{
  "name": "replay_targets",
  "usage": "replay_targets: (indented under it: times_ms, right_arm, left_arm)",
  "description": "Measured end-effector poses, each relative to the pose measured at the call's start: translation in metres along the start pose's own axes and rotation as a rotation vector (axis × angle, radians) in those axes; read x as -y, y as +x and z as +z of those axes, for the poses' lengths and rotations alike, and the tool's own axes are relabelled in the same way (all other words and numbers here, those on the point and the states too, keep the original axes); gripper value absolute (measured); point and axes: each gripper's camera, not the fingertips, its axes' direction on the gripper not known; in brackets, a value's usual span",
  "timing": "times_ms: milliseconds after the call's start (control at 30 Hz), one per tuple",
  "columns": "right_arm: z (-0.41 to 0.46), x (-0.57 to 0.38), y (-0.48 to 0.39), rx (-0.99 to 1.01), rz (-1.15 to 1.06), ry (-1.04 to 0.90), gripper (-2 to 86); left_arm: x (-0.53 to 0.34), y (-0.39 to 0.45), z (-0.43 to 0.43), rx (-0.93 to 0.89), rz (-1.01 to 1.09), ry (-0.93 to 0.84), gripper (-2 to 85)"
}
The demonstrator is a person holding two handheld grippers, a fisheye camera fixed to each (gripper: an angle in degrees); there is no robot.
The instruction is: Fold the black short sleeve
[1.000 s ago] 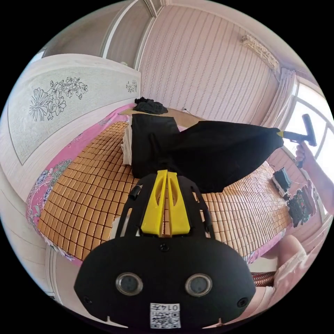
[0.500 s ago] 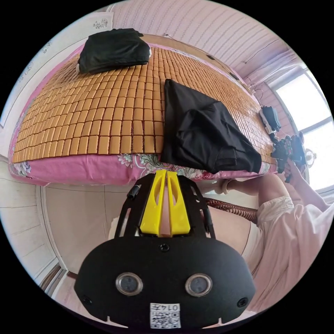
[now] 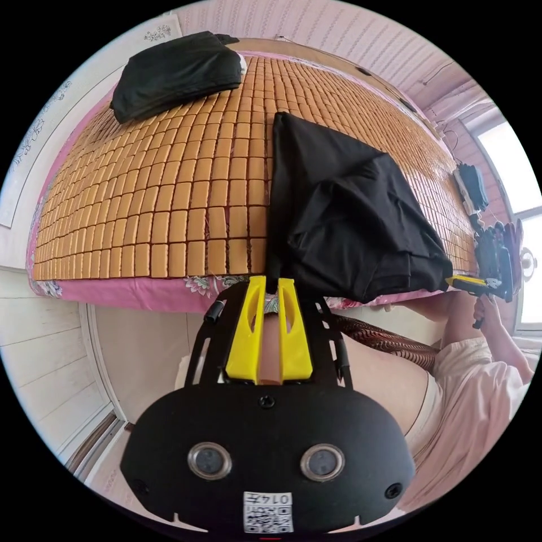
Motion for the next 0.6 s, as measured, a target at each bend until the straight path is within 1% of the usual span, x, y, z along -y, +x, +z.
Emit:
replay_targets:
  times_ms: [67,133,233,300,333,400,433,500,600]
  right_arm:
    - [-0.004,-0.013,0.017,0.098,-0.021,-0.006,1.4]
    - [-0.016,-0.03,0.034,0.164,-0.042,0.04,0.9]
    - [-0.05,-0.059,0.068,0.336,-0.059,0.185,0.5]
    - [-0.083,-0.082,0.099,0.496,-0.066,0.333,0.3]
    - [-0.091,-0.088,0.106,0.531,-0.071,0.372,0.2]
    - [-0.123,-0.107,0.132,0.634,-0.092,0.512,0.1]
    - [-0.131,-0.111,0.139,0.661,-0.097,0.544,0.1]
    - [-0.161,-0.129,0.166,0.762,-0.112,0.663,0.1]
    - [-0.204,-0.153,0.193,0.824,-0.15,0.798,0.1]
  left_arm:
    - [-0.009,0.008,-0.014,0.026,0.015,0.02,1.8]
    - [-0.019,0.015,-0.033,0.022,0.023,0.064,1.1]
    - [-0.036,0.022,-0.075,-0.036,0.023,0.194,0.4]
    - [-0.044,0.022,-0.111,-0.145,0.006,0.323,-0.2]
    - [-0.045,0.022,-0.12,-0.173,0.001,0.347,-0.3]
    - [-0.046,0.025,-0.158,-0.275,-0.004,0.456,-0.6]
    - [-0.046,0.027,-0.167,-0.296,-0.002,0.484,-0.6]
    - [-0.05,0.035,-0.207,-0.366,0.004,0.595,-0.8]
    - [-0.058,0.045,-0.254,-0.425,0.024,0.727,-0.8]
